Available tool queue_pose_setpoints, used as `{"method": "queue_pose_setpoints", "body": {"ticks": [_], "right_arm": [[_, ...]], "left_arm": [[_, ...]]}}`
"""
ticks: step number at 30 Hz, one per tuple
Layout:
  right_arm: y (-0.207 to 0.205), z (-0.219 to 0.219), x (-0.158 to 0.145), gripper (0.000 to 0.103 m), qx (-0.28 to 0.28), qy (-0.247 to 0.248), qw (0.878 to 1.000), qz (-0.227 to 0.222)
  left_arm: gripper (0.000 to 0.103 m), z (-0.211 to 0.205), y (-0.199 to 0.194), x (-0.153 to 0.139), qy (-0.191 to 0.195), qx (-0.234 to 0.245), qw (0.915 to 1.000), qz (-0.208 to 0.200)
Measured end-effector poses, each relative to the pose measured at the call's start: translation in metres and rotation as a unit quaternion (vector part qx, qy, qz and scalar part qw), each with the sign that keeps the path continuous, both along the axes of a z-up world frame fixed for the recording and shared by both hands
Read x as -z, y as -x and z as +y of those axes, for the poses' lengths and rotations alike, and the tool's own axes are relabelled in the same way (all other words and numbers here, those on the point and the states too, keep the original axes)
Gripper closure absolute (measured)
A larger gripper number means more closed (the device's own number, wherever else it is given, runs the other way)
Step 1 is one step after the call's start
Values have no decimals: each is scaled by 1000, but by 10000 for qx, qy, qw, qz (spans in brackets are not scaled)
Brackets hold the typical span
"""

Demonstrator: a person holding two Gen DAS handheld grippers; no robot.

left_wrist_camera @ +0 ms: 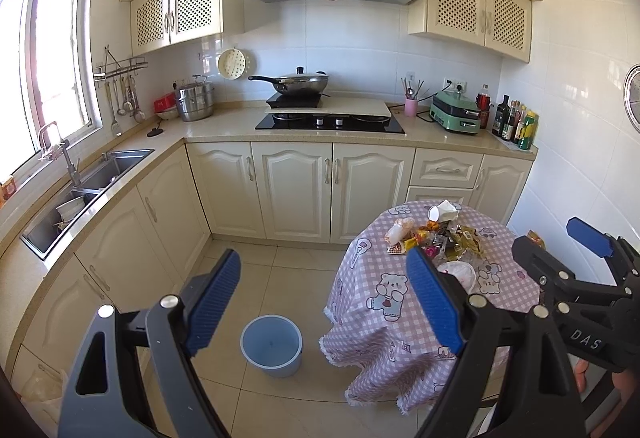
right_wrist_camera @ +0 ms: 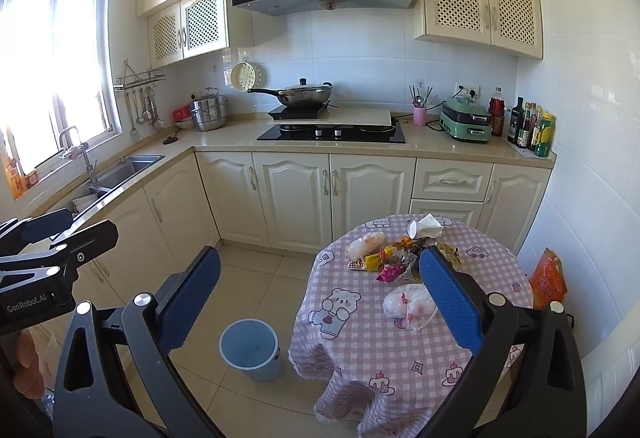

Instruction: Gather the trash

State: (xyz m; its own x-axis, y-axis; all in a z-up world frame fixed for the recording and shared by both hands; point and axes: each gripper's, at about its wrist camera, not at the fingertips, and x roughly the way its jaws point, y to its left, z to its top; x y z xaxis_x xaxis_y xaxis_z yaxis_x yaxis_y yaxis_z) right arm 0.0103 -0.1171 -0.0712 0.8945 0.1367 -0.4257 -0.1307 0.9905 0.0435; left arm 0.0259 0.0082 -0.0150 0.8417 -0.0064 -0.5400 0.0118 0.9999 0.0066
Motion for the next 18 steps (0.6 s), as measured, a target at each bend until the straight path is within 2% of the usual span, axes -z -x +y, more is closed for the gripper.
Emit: {"method": "queue_pose_setpoints", "body": {"ticks": [14, 18], "right_arm": [[-8, 8, 8, 7, 152, -91, 9998, 22], [-21, 3, 17, 7, 258, -73, 9995, 193]], "left_arm": [[20, 10, -22, 13, 32, 133, 9997, 225], [20, 7, -36, 22, 0, 220, 9991, 374]]}}
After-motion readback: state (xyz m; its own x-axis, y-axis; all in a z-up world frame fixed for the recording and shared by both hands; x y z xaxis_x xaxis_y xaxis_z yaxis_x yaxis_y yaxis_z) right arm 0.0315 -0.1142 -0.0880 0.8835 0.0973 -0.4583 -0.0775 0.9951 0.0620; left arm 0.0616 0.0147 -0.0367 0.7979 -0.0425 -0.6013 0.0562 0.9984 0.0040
